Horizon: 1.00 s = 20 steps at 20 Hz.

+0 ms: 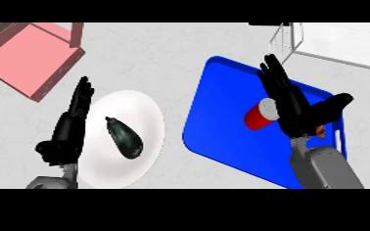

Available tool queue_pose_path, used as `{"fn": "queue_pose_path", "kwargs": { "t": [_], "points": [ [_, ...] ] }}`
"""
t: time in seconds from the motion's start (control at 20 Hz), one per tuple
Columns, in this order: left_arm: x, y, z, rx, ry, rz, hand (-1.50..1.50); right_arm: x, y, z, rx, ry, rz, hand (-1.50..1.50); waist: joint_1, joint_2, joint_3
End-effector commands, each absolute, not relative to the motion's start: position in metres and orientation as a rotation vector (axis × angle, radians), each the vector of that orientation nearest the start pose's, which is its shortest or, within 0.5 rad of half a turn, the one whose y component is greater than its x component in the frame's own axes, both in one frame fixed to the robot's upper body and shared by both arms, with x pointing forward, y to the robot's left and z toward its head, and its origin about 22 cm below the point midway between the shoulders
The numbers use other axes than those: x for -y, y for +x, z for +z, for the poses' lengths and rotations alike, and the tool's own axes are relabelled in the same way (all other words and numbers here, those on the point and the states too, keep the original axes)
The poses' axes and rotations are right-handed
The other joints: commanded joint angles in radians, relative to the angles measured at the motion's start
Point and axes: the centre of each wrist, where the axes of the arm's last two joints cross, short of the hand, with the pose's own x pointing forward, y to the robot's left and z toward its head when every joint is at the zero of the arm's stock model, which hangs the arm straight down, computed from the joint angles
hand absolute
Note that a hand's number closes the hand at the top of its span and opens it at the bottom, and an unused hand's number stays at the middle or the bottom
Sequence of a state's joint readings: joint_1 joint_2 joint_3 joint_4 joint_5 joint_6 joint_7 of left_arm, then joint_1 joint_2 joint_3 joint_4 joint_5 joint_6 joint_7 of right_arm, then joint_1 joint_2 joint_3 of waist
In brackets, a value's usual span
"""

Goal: Pick the can from the tray and place it in the tiered shelf

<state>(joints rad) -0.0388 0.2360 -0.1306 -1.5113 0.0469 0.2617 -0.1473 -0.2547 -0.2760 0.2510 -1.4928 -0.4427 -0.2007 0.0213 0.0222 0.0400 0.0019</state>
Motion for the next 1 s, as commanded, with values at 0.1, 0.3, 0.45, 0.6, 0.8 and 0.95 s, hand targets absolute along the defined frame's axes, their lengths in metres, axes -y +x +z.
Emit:
{"fn": "queue_pose_path", "kwargs": {
  "t": [0.1, 0.3, 0.45, 0.6, 0.8, 0.95],
  "points": [
    [-0.286, 0.240, -0.023, 1.413, 0.230, -0.004, 0.00, 0.289, 0.306, 0.089, 1.748, 0.027, 0.135, 1.50, -0.027, -0.037, -0.002],
    [-0.280, 0.224, -0.045, 1.244, 0.189, 0.044, 0.00, 0.381, 0.295, 0.110, 1.547, -0.572, 0.471, 1.50, -0.047, -0.008, -0.020],
    [-0.285, 0.238, -0.031, 1.152, 0.083, 0.041, 0.00, 0.410, 0.296, 0.078, 1.493, -0.376, 0.205, 1.50, -0.015, -0.030, 0.000],
    [-0.279, 0.251, -0.023, 1.137, 0.085, 0.041, 0.00, 0.434, 0.298, 0.071, 1.591, -0.249, 0.241, -1.50, -0.011, -0.034, 0.000],
    [-0.296, 0.247, -0.032, 1.111, 0.093, 0.041, 0.00, 0.431, 0.292, 0.081, 1.582, -0.127, 0.461, -1.50, -0.023, -0.038, -0.002],
    [-0.283, 0.243, -0.024, 1.114, 0.097, 0.033, 0.00, 0.439, 0.293, 0.110, 1.545, -0.047, 0.586, -1.50, -0.023, -0.042, -0.002]
  ]
}}
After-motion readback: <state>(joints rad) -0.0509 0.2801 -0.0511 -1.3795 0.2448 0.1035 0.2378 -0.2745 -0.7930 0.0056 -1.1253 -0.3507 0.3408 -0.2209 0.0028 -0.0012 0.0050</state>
